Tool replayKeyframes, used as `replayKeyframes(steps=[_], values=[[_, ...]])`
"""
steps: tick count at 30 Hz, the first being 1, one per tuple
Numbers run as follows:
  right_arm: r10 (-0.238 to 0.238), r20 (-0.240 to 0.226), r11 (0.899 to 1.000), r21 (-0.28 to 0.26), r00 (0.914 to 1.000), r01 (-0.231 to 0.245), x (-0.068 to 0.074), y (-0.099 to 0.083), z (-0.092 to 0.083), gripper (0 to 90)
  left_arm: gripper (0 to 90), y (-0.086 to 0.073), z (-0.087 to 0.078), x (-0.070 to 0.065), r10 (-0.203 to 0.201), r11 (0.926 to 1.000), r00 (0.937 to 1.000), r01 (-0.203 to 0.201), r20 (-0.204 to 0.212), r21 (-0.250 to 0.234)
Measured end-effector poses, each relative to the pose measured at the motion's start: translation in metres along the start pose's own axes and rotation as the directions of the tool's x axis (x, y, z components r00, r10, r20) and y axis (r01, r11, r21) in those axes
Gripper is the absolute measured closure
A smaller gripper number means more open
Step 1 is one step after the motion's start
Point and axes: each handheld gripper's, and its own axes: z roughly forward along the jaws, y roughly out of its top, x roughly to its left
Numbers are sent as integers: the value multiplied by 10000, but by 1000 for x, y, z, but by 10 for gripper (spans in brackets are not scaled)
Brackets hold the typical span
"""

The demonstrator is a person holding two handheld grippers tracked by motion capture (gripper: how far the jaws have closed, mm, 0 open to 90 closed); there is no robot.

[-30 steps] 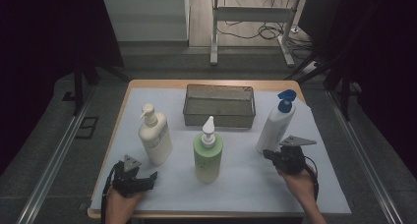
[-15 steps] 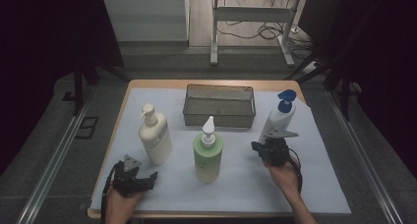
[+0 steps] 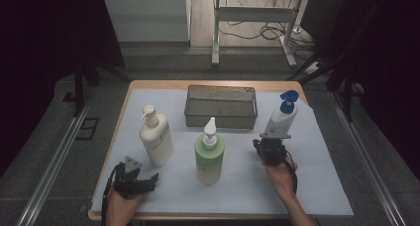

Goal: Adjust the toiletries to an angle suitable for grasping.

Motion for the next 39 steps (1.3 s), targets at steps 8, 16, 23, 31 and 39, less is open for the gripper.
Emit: replayKeyframes(steps=[8, 16, 23, 31, 39], values=[[54, 42, 10000, -44, 10000, -54, -4, -5, -5, 896, 127, 0, 0, 0, -1, 10000, 10000, 1, -3, -5], [81, 52, 9999, -119, 10000, -80, -6, -11, -11, 896, 127, 0, 0, 0, -2, 10000, 10000, 2, -3, -3], [59, 236, 9997, -226, 9997, -54, -5, -11, -15, 896, 127, 0, 0, 0, -2, 10000, 10000, 2, -2, -3], [32, 419, 9998, -187, 9991, -24, -11, -16, -22, 896, 127, 0, 0, 0, -2, 10000, 10000, 2, -1, -2], [222, 431, 9996, -200, 9988, -213, -23, -24, -31, 896, 127, 0, 0, 0, -4, 10000, 10000, 4, -2, -2]])
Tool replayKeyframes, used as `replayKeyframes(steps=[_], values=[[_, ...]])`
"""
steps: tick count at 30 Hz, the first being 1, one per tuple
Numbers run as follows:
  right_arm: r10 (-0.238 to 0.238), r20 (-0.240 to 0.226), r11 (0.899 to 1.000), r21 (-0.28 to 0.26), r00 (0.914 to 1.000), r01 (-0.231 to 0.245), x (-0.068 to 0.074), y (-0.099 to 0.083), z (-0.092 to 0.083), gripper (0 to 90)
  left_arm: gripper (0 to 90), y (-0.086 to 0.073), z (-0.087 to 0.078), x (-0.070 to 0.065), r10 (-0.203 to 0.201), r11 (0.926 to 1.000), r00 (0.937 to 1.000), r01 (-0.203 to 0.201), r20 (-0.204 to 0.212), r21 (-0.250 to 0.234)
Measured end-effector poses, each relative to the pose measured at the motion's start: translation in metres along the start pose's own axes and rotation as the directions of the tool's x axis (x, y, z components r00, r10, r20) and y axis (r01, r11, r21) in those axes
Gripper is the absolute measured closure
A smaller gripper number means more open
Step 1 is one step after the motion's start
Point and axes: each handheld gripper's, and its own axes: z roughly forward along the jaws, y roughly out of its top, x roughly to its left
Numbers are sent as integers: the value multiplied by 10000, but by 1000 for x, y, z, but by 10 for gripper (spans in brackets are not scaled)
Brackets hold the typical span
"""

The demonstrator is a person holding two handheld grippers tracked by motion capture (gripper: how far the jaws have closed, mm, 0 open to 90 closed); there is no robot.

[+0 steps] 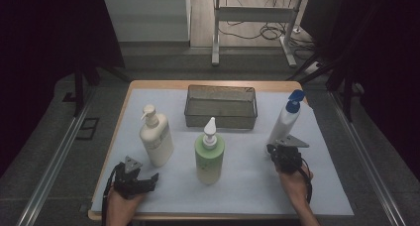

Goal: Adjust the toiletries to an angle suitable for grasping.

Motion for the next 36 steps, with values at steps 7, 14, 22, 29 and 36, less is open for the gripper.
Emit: replayKeyframes(steps=[7, 14, 22, 29, 36], values=[[40, 67, 10000, 27, 10000, -40, -6, -4, -5, 896, 127, 0, 0, 0, 2, 10000, 10000, -2, 3, 1], [127, 183, 9999, 21, 9998, -127, -17, -10, -11, 895, 127, 0, 0, 0, 1, 10000, 10000, -1, 3, 4], [239, 228, 9997, 5, 9995, -239, -29, -17, -17, 895, 127, 0, 0, 0, 0, 10000, 10000, 0, 4, 5], [404, 405, 9991, 92, 9984, -408, -41, -22, -21, 894, 126, 0, 0, 0, -3, 10000, 10000, 3, 3, 8], [634, 656, 9978, 163, 9958, -646, -54, -27, -23, 882, 126, 0, 0, 0, 11, 10000, 10000, -11, 7, 15]])
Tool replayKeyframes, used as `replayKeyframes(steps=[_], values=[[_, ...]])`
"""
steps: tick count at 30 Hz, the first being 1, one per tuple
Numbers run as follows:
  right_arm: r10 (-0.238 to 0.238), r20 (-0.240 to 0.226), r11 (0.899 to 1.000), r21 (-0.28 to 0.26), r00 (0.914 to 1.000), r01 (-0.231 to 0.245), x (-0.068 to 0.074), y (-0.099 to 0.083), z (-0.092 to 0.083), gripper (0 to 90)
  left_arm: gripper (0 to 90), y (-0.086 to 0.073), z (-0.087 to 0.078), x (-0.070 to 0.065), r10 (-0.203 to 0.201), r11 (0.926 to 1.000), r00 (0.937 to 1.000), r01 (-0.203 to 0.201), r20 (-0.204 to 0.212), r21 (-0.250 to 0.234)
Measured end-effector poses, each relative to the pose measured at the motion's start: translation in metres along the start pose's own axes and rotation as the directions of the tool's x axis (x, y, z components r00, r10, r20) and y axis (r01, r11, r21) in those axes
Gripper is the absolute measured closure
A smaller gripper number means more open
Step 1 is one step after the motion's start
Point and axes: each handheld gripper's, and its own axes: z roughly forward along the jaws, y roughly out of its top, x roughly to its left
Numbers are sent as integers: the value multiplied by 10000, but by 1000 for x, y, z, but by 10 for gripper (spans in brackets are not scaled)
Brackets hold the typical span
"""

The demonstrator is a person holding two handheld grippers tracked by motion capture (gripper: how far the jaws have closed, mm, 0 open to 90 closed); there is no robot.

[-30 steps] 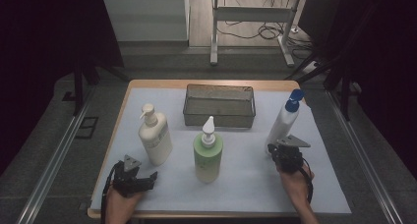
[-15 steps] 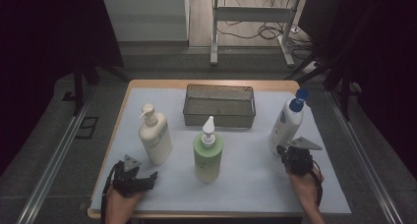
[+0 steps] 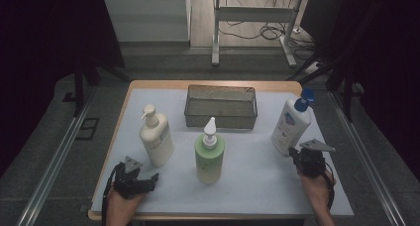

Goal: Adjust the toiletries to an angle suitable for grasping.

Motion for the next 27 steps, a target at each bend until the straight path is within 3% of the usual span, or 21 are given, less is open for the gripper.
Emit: replayKeyframes(steps=[4, 10, 17, 27], values=[[83, 80, 10000, 6, 9999, -84, -6, -2, 2, 866, 126, 0, 0, 0, -17, 10000, 10000, 17, 0, 3], [167, -300, 9998, -58, 9994, -168, -6, -1, -2, 801, 126, 0, 0, 0, -20, 10000, 10000, 20, 2, 0], [243, -705, 9993, -273, 9972, -263, -12, 1, -17, 648, 126, 0, 0, 0, -21, 10000, 10000, 21, 4, 3], [111, -783, 9989, -451, 9969, -146, -14, 17, -32, 479, 126, 0, 0, 0, -18, 10000, 10000, 18, -1, -3]])
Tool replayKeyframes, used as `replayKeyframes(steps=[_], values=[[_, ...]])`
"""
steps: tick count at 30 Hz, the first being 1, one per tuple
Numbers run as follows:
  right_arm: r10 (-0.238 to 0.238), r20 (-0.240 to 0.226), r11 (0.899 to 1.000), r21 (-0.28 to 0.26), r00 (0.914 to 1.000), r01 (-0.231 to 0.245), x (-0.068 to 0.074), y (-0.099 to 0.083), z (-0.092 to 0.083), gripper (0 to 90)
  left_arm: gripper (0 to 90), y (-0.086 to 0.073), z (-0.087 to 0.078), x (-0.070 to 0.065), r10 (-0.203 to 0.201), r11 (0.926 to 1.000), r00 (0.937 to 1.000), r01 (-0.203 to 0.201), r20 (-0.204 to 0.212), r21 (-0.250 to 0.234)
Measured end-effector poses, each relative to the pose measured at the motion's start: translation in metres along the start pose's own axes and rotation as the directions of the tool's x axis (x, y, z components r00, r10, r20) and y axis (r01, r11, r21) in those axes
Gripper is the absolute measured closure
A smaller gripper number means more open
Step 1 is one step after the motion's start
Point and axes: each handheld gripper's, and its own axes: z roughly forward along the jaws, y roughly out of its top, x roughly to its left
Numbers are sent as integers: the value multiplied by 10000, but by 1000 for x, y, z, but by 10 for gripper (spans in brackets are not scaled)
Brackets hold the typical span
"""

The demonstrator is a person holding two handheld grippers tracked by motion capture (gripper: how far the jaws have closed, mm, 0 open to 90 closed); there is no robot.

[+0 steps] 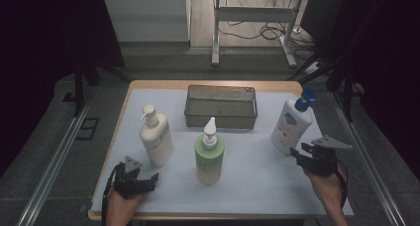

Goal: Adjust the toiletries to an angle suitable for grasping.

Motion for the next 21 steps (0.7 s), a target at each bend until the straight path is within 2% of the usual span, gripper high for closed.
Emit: replayKeyframes(steps=[11, 21], values=[[22, -74, 10000, 19, 10000, -22, -10, 19, -4, 402, 126, 0, 0, 0, -2, 10000, 10000, 2, 6, 5], [40, 96, 9999, -124, 9999, -39, -18, 44, -2, 329, 125, 0, 0, 0, 11, 10000, 10000, -11, 10, 8]])
